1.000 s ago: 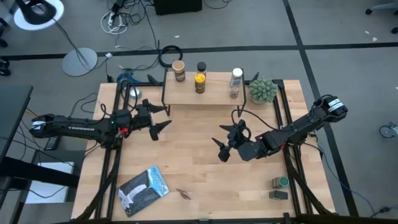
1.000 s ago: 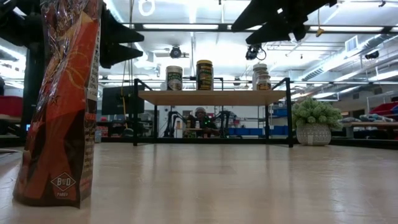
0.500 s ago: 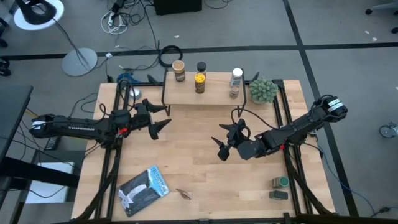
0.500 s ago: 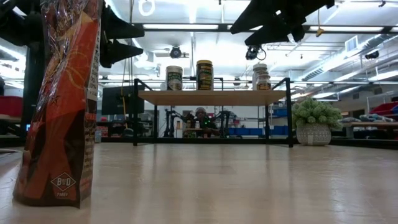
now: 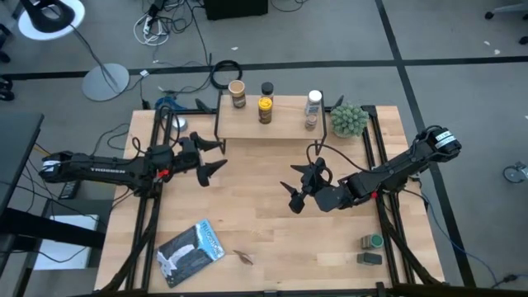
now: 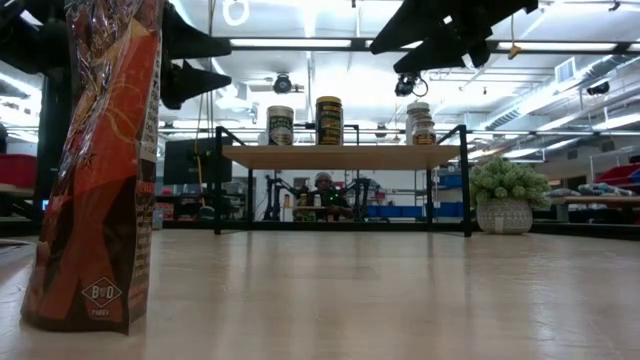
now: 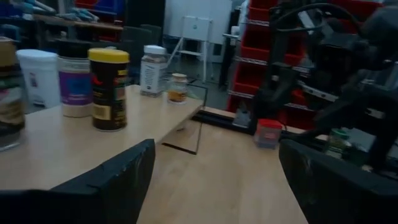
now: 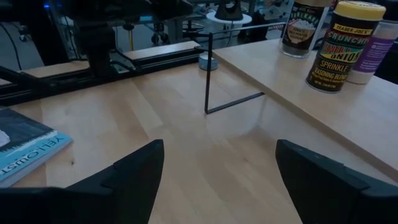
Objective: Shelf spices
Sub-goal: Move the red seasoning can to the center of the table
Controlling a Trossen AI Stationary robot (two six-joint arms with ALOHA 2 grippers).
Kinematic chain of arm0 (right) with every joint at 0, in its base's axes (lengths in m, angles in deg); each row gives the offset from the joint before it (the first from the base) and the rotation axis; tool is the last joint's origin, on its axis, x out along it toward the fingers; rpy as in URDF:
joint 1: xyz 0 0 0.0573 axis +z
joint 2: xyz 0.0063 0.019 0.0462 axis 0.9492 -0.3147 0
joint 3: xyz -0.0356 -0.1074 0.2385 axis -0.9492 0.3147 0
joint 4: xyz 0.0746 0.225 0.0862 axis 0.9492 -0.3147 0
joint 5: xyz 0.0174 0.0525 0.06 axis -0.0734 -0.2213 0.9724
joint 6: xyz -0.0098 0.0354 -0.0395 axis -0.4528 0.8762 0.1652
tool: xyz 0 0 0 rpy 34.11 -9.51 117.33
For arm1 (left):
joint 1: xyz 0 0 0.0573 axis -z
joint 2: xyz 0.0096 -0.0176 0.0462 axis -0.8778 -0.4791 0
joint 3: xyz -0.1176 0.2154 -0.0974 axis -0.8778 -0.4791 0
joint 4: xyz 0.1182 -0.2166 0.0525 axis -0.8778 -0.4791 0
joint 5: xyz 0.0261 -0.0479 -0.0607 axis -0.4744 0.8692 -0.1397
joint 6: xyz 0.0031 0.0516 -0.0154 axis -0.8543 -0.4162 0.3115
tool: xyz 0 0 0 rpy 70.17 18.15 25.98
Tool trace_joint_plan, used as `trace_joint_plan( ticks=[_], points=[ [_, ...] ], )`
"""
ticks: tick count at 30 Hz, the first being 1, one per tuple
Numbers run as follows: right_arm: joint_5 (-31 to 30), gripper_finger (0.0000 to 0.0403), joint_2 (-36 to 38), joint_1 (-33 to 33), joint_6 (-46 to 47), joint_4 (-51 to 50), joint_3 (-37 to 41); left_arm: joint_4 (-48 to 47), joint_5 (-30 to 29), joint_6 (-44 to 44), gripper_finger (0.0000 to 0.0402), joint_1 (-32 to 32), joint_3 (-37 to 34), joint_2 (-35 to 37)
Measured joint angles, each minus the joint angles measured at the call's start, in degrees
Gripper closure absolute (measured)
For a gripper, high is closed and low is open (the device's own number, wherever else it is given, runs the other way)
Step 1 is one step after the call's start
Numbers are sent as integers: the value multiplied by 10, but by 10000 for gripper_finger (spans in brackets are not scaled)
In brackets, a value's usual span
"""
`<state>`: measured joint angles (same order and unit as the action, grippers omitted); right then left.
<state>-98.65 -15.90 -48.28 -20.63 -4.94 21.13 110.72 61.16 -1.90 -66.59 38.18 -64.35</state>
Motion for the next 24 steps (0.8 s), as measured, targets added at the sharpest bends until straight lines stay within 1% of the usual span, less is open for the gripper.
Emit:
trace_joint_plan(
  ticks=[3, 5, 7, 11, 15, 17, 19, 21, 24],
  points=[
    [0, 96, 0, 1, 5, 0, 0, 0, 7, -3, 77, 5, 0, 0],
    [0, 96, 0, 3, 3, 0, 0, 0, 7, -20, 104, 11, 0, 0],
    [-7, 96, 0, 7, -4, 0, 0, 0, 23, -35, 134, 19, 0, 0],
    [-52, 96, 0, 23, -10, 0, 0, -12, 37, -36, 193, 42, 0, 0],
    [-108, 96, 8, 49, -18, -3, -2, -22, 30, -36, 235, 70, 0, 0],
    [-118, 96, 15, 63, -20, -11, -14, -21, 18, -41, 249, 87, 0, 0],
    [-128, 96, 23, 78, -23, -30, -34, -22, -9, -50, 260, 108, 0, 0],
    [-137, 96, 28, 94, -23, -73, -61, -19, -36, -62, 266, 131, 0, 0],
    [-174, 96, 29, 124, -8, -156, -110, -17, -69, -65, 270, 158, 0, -1]
  ],
)
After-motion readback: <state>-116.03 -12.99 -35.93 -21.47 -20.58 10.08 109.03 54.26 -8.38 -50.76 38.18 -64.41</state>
